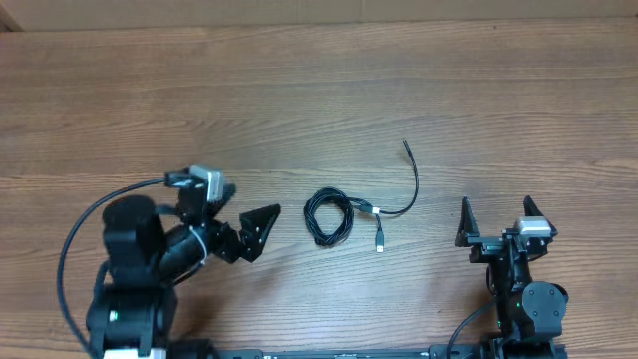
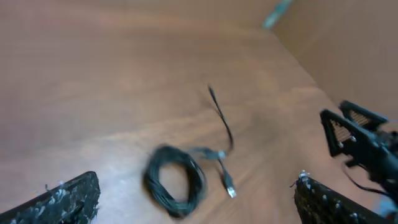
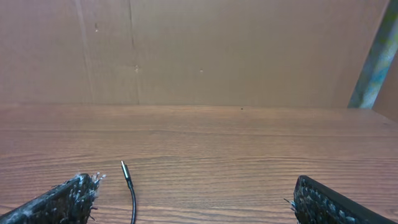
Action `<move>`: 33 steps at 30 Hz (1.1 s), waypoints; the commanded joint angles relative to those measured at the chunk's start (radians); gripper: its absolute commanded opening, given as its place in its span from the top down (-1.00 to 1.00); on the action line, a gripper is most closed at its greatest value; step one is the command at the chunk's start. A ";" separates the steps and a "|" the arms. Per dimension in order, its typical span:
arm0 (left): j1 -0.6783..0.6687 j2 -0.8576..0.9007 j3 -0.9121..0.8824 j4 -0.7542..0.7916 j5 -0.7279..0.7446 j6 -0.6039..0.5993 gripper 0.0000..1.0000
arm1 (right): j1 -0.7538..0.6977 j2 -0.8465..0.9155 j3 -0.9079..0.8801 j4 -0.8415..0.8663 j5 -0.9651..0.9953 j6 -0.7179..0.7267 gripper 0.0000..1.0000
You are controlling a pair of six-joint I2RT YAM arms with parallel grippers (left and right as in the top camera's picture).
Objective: Untangle cables
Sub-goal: 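Move the left gripper forward and down onto the coiled black cable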
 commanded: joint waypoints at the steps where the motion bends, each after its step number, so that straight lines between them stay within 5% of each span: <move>1: -0.007 0.083 0.018 -0.037 0.099 -0.120 -0.99 | 0.001 -0.008 -0.011 0.003 0.002 -0.005 -1.00; 15: -0.076 0.285 0.018 -0.054 -0.009 -0.165 -0.99 | 0.001 -0.008 -0.011 0.003 0.002 -0.005 -1.00; 25: -0.459 0.315 0.145 -0.159 -0.566 -0.311 -0.99 | 0.001 -0.008 -0.011 0.003 0.002 -0.005 -1.00; 33: -0.594 0.481 0.268 -0.240 -0.643 -0.318 -1.00 | 0.001 -0.008 -0.011 0.003 0.002 -0.005 -1.00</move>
